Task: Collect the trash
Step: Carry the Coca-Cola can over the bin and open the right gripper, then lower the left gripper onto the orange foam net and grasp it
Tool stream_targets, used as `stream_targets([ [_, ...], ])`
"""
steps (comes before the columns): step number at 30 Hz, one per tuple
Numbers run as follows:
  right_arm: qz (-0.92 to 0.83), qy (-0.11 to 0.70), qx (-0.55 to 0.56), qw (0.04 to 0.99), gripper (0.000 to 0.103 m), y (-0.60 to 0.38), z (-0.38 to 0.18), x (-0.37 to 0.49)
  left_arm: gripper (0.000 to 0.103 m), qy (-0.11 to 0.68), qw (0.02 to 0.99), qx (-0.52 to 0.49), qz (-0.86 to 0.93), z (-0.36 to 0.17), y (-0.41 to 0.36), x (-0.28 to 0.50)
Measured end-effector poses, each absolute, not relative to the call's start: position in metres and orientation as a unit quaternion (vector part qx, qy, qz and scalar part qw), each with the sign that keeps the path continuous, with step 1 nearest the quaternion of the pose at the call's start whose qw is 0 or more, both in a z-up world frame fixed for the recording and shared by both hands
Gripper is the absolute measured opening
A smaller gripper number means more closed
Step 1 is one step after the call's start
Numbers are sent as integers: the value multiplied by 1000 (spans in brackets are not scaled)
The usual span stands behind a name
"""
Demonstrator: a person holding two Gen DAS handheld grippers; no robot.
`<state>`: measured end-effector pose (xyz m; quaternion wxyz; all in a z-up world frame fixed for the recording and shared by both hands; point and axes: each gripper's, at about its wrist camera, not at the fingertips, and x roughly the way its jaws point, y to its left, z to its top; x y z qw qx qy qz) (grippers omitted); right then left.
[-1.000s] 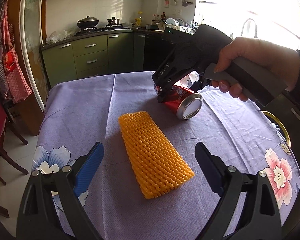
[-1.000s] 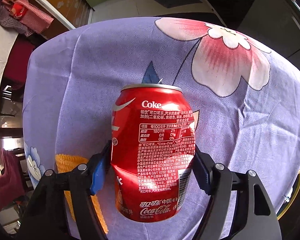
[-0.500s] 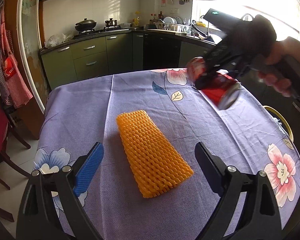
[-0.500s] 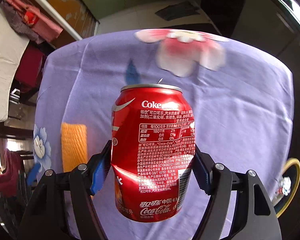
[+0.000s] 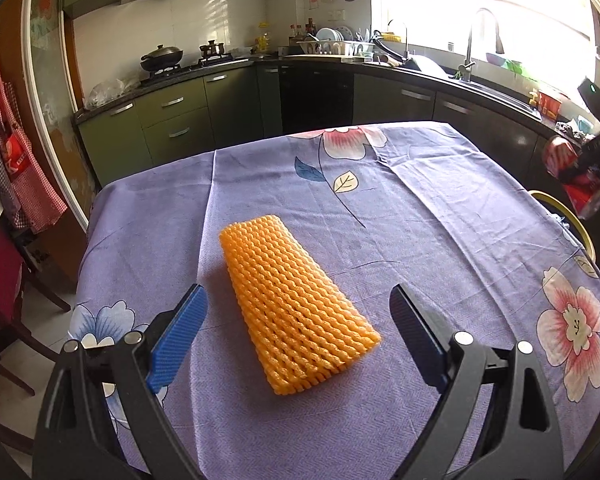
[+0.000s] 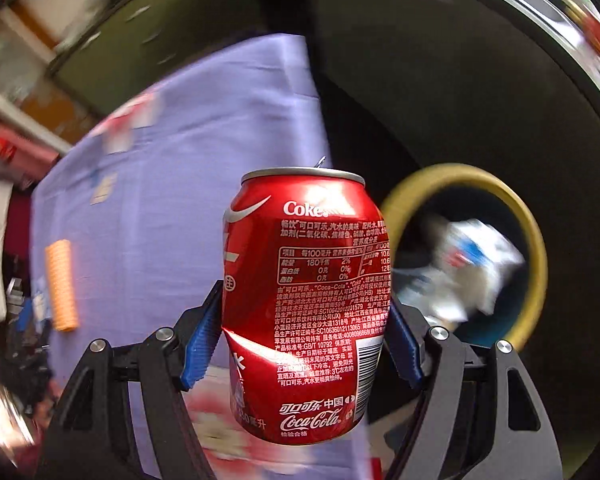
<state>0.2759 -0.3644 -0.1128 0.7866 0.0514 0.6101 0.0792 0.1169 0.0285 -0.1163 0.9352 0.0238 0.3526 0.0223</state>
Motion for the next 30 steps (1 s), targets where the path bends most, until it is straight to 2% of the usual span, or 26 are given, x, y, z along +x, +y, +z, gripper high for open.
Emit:
stream_targets([
  [4,16,615,76,784,72,-434,-138,275,88,347,937,31,25,-116,26,117],
  [10,-24,614,84,785,72,-479,-158,284,88,349,936,35,31,-119,27,118],
  [12,-42,611,65,788,76,-483,-161,287,88,351,935,34,31,-120,27,119],
  [13,-57,603,60,793,84,-487,-160,287,88,351,935,34,31,-119,27,119],
  [14,-63,596,62,798,85,-490,-158,286,88,351,935,34,31,-119,27,119],
  [19,-48,565,98,818,85,-502,-144,258,88,354,934,32,30,-120,27,119],
  [30,19,503,103,858,85,-465,-125,172,88,379,925,10,34,-126,28,129],
])
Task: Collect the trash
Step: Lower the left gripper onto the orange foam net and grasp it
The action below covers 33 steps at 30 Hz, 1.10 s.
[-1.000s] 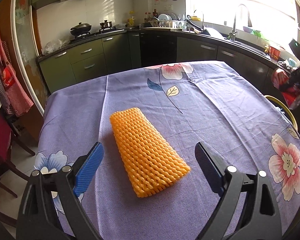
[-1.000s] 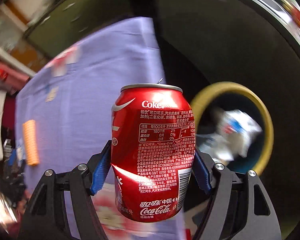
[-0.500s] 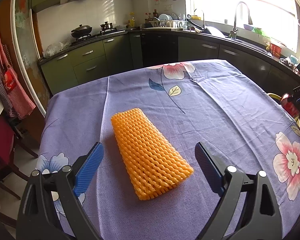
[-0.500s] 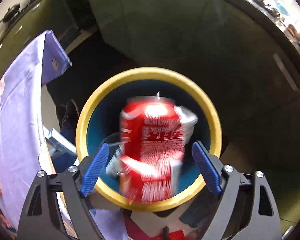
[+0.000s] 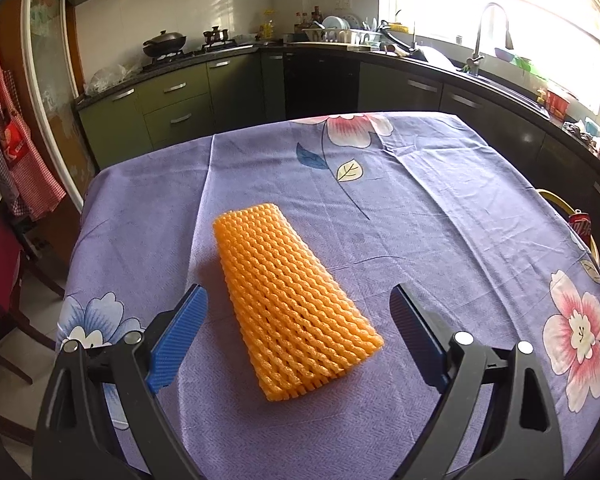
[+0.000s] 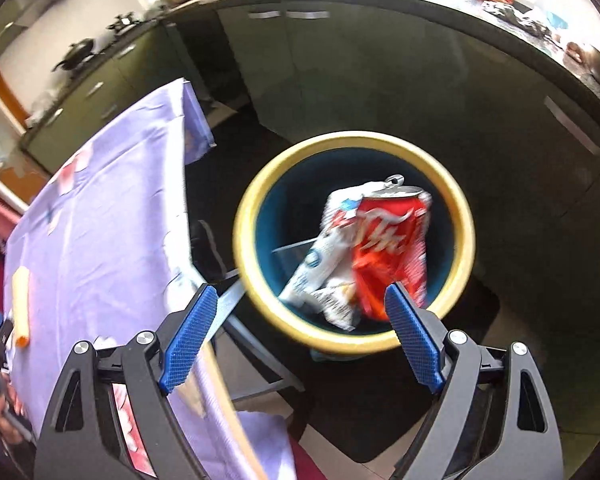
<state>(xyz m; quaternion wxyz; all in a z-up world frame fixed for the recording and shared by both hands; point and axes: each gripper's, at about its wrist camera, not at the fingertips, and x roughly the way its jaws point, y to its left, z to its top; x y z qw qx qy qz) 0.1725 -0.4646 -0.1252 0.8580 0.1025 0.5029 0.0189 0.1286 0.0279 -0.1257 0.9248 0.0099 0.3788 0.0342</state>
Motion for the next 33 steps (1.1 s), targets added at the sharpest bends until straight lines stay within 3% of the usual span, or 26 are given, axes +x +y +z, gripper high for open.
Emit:
stream_targets([
  [13,109,474,54,872,85,-427,-133,175,92,467,869,-67,152,-134,49,163],
  [21,133,464,59,874,85,-438,-144,184,92,522,830,-154,121,-152,51,181],
  [33,153,460,69,872,85,-449,-157,190,92,556,805,-122,163,-156,41,198],
])
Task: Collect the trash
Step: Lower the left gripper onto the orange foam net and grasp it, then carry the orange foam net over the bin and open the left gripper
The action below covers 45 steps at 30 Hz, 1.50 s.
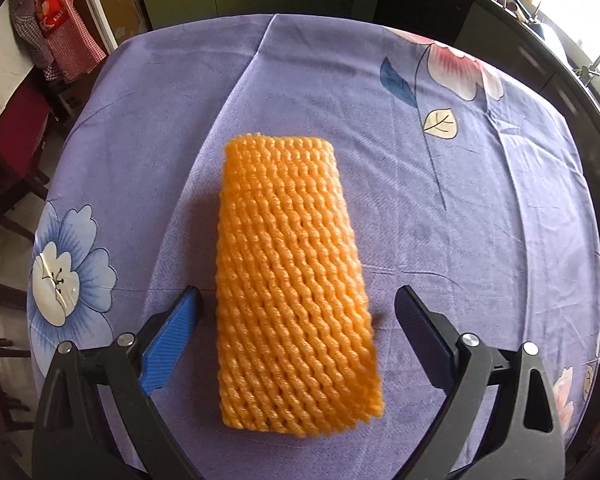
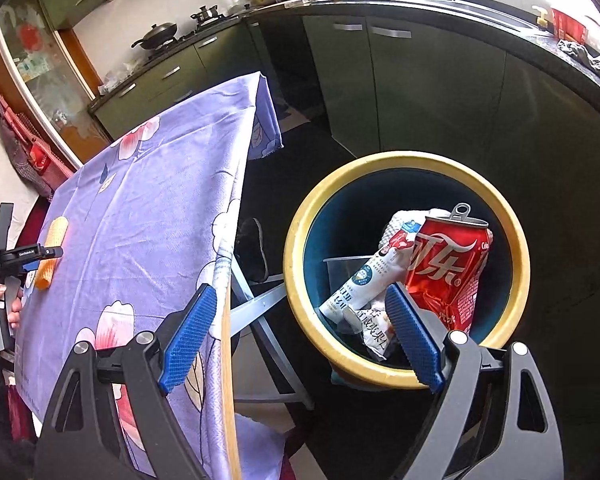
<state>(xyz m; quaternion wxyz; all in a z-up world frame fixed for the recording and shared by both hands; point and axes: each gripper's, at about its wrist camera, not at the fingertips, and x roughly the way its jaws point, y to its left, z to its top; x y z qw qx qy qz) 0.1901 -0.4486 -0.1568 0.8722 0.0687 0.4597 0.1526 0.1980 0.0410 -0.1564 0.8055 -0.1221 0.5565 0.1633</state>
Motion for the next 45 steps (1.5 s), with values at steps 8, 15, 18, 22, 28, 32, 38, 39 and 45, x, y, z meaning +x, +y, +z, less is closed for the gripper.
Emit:
stream_targets([
  [8,160,457,70,872,85,-447,-158,190,64,559,805,-116,164,-149,54,202],
  [15,158,455,72,874,85,-448,-157,188,36,558,809,-125,139,-133,65,200],
  [18,158,454,71,874,85,-446,-156,188,25,554,814,-118,130,-124,65,196],
  [22,160,454,69,874,85,-442,-154,187,17,554,818,-108,113,-116,58,187],
  [28,155,453,62,876,85,-439,-150,184,14,526,845,-67,75,-90,24,165],
  [32,134,452,62,880,85,-447,-148,177,14,497,867,-30,22,-62,-18,152],
  [38,99,448,77,885,85,-469,-147,157,15,457,882,40,-103,-25,-104,147],
  [39,91,446,78,887,86,-474,-146,151,15,451,881,54,-134,-20,-125,149],
  [45,66,433,89,894,87,-498,-144,131,15,452,851,101,-247,-20,-228,186],
])
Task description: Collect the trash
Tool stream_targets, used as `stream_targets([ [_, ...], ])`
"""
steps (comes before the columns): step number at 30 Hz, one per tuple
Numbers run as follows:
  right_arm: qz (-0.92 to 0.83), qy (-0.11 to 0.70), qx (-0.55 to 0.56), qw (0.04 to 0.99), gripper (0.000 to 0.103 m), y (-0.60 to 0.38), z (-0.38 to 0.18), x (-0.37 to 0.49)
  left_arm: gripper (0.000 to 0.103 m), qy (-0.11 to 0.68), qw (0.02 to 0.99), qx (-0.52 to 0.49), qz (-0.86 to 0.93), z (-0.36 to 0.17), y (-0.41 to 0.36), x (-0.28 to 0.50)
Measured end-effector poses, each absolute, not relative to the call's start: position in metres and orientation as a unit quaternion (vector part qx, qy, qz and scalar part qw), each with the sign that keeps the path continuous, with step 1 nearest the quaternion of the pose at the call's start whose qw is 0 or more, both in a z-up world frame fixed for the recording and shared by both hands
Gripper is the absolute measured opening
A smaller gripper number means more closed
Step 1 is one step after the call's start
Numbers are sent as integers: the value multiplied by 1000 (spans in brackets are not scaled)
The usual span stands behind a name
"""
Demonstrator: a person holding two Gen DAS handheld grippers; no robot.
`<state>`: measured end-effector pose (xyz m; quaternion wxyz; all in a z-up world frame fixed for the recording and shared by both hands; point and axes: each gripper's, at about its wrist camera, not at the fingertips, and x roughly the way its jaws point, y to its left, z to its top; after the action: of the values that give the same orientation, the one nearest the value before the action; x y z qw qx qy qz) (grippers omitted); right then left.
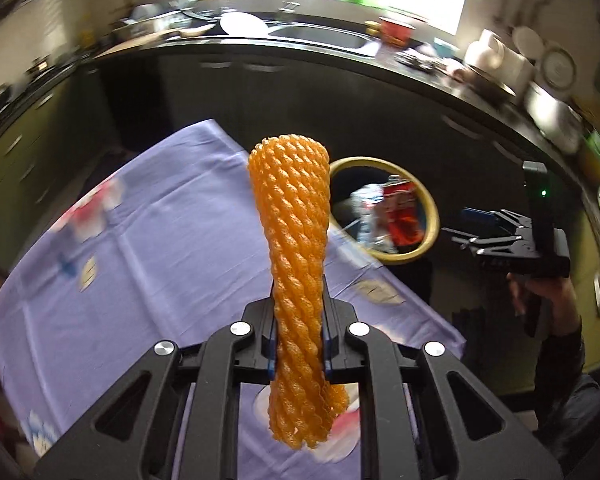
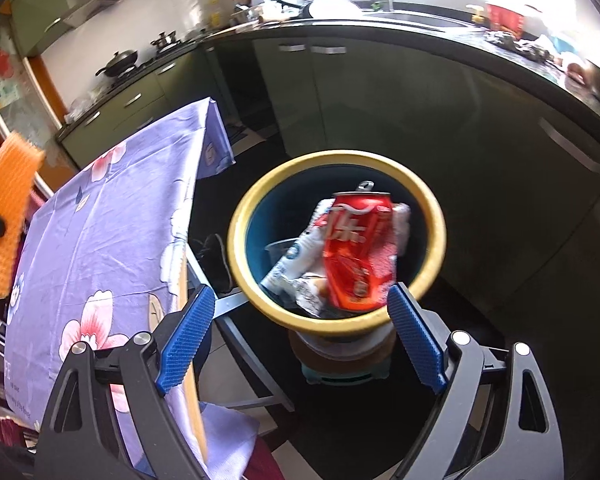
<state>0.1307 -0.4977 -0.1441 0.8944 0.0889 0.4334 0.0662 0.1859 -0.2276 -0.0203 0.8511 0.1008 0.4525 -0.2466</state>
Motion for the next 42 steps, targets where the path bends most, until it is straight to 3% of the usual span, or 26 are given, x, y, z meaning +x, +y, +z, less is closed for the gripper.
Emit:
stream_targets([
  [12,46,429,107,896,88,-537,-144,113,15,464,810,168,-317,-80,-387,279],
  [21,42,442,109,889,88,-547,-150,116,16,513,786,180,-294,-135,-439,337],
  [25,43,443,108,889,88,-543,-147,117,27,528,777,187,-287,-152,-445,348],
  [28,45,442,108,889,89,-539,-145,115,51,525,783,194,-270,-157,-439,349],
  [33,46,441,106,890,89,-532,-142,110,69,505,798,181,-274,-137,-414,337],
  [42,66,427,118,894,90,-510,-131,95,79,427,840,99,-319,-62,-336,254],
])
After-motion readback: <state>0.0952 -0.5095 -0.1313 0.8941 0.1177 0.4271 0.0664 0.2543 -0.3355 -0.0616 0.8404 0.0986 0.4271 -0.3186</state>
